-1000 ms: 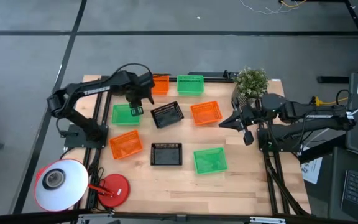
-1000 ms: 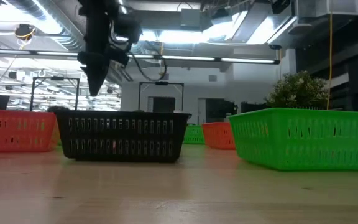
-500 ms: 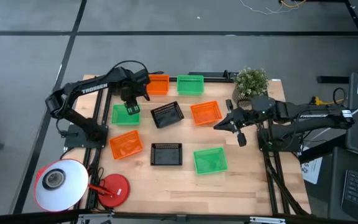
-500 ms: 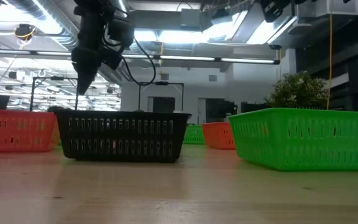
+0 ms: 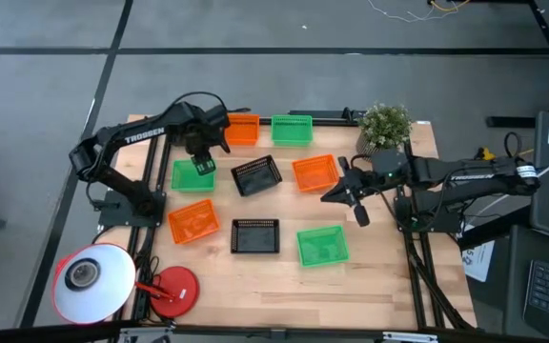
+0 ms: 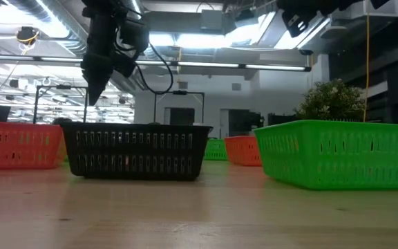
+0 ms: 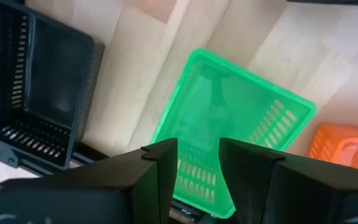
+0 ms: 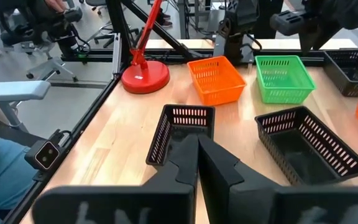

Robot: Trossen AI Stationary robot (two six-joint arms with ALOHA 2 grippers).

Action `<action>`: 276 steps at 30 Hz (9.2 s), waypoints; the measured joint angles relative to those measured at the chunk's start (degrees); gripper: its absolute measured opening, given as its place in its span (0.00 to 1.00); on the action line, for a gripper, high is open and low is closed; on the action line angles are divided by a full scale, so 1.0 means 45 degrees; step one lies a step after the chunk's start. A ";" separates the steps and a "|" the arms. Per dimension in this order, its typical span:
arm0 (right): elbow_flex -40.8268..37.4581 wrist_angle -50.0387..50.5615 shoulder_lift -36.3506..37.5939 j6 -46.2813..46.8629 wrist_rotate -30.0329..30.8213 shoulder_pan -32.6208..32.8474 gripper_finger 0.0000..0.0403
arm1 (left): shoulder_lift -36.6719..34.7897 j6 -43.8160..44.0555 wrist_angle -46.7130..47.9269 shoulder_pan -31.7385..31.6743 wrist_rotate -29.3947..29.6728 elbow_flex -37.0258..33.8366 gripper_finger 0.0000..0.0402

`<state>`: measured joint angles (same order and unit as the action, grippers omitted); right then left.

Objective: Stack baskets by color
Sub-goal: Stack the top green bin on the green bin, then stack the green bin on the green bin

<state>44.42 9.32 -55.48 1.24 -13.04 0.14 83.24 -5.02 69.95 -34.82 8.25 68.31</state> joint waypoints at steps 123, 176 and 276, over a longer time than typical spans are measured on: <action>-0.0015 0.2967 -0.0006 0.0572 -0.0120 -0.0002 0.04 | 1.0736 -0.6008 -0.4735 -0.0110 -0.2102 1.4605 0.00; -0.0015 0.3420 -0.0002 0.0621 -0.0117 -0.0001 0.04 | 1.1629 -0.8519 -0.7808 0.0850 0.3683 1.4595 0.15; 0.4517 0.7558 -0.9268 0.0617 -0.0346 0.1462 0.33 | -0.9520 0.5683 -0.3621 0.6836 0.3529 -0.4872 0.14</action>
<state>64.75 43.33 -97.19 4.01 -14.60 6.72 40.40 20.56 53.66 -4.05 24.13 46.39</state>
